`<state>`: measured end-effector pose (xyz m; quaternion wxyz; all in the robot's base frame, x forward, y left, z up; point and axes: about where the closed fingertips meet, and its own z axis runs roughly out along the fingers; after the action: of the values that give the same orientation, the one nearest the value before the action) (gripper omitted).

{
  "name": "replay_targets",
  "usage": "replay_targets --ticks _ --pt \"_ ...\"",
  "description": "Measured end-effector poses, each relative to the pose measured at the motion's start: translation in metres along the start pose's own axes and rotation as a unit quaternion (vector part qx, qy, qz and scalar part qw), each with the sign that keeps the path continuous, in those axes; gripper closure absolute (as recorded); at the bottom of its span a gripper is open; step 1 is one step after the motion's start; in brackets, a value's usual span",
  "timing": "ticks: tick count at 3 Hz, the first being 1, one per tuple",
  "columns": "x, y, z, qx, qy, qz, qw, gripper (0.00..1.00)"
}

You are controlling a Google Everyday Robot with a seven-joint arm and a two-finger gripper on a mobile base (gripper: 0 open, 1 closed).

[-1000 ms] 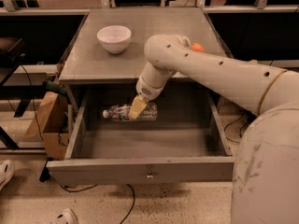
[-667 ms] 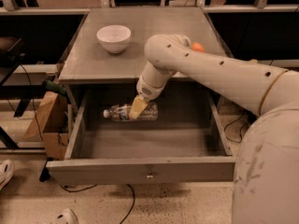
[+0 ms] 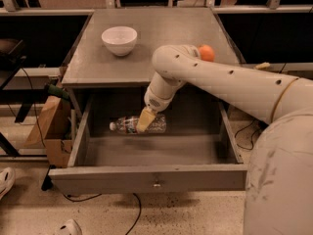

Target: Place water bottle into top drawer

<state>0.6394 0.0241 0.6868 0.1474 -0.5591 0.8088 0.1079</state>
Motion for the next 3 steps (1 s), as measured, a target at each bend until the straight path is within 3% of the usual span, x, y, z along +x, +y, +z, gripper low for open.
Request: replay_targets --ticks 2,3 --pt "0.0144 0.0085 -0.0078 0.022 -0.019 0.015 0.9995 1.00" --pt "0.0156 0.0091 -0.0084 0.023 -0.021 0.017 0.9994 0.83"
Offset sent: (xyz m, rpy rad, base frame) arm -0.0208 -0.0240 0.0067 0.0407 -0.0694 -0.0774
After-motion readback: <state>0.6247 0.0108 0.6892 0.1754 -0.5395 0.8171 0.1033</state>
